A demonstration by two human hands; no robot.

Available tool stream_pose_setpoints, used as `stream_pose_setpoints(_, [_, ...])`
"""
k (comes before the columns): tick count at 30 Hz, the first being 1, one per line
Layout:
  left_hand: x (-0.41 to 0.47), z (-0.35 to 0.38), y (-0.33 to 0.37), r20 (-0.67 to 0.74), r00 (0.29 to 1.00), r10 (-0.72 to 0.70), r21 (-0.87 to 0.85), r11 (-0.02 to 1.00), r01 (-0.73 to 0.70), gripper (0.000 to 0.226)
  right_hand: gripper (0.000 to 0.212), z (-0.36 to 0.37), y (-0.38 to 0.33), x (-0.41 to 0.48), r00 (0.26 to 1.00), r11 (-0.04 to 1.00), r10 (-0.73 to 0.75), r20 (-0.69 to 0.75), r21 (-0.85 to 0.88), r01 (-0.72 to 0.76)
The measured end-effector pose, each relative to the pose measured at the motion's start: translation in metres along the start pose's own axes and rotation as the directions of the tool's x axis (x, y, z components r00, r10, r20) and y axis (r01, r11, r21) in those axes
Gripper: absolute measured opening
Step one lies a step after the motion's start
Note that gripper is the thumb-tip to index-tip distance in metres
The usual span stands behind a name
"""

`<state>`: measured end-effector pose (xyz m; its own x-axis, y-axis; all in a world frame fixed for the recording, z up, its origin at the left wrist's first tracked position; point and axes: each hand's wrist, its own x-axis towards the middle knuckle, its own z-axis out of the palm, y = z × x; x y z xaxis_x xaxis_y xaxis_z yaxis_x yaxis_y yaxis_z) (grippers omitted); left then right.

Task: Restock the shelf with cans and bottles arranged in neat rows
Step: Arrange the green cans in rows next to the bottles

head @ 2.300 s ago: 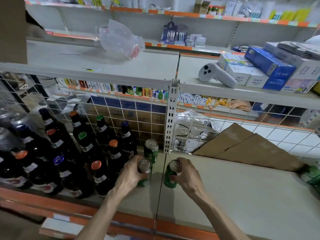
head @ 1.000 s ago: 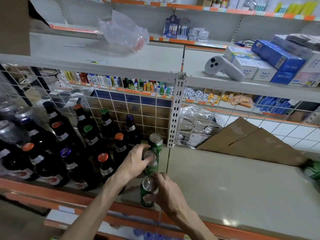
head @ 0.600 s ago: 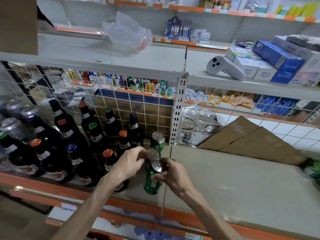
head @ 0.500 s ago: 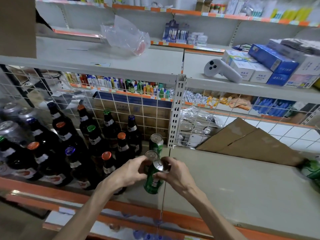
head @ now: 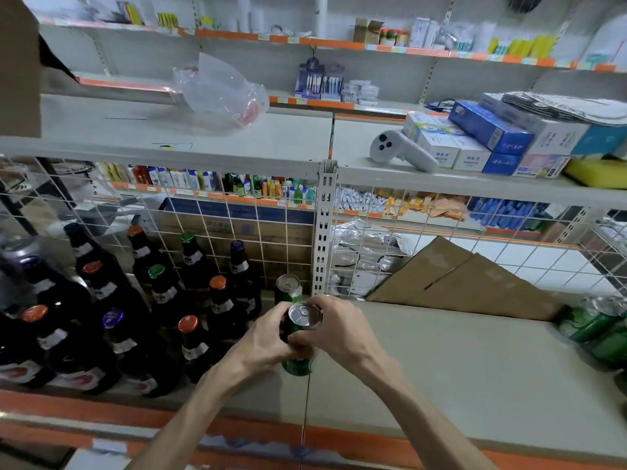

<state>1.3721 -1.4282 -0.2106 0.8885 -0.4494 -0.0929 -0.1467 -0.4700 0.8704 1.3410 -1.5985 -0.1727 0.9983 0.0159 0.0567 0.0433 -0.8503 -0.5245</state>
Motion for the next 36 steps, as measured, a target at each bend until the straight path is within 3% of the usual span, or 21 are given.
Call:
stream_pose_setpoints(2, [-0.002,-0.004,0.0,-0.041,0.999,0.009,-0.032,0.999,-0.011,0.068,0.057,0.004,-0.001,0.001,1.0,1.0,-0.024,-0.009,-0.004,0.024])
stream_pose_setpoints(7, [-0.014,-0.022,-0.007,0.056,0.998,0.001,-0.2,0.98,0.01,0.068,0.041,0.0,0.01,0.01,0.971,0.94,-0.132,0.201,0.336,0.058])
stream_pose_setpoints(13, [-0.022,-0.033,-0.018,0.122,0.992,-0.031,-0.197,0.979,0.055,0.068,0.054,0.004,0.014,0.014,0.91,0.891,-0.231,0.343,0.45,0.056])
stream_pose_setpoints(16, [-0.02,-0.028,-0.013,0.067,0.996,-0.051,-0.167,0.984,0.061,0.072,0.061,0.012,0.014,0.014,0.917,0.901,-0.228,0.328,0.429,0.071])
stream_pose_setpoints(19, [-0.017,-0.02,-0.011,-0.027,0.998,-0.063,-0.108,0.992,0.06,0.075,0.055,0.018,0.013,0.014,0.946,0.907,-0.209,0.247,0.411,0.093])
stream_pose_setpoints(21, [-0.016,-0.019,-0.012,-0.018,0.998,-0.055,-0.133,0.99,0.052,0.072,0.052,0.015,0.016,0.016,0.958,0.894,-0.19,0.217,0.441,0.078])
stream_pose_setpoints(26, [-0.019,-0.024,-0.01,-0.002,0.996,-0.085,-0.352,0.933,0.079,0.031,0.056,0.006,0.027,0.017,0.954,0.85,-0.158,0.256,0.527,-0.001])
stream_pose_setpoints(31, [-0.018,-0.026,-0.012,-0.082,0.992,-0.096,-0.137,0.987,0.084,0.029,0.057,0.021,0.018,0.006,0.966,0.853,-0.134,0.221,0.522,-0.001])
stream_pose_setpoints(36, [-0.025,-0.025,-0.025,-0.203,0.967,-0.154,-0.094,0.986,0.138,0.038,0.065,0.071,0.012,-0.023,0.973,0.92,-0.106,0.206,0.393,0.017])
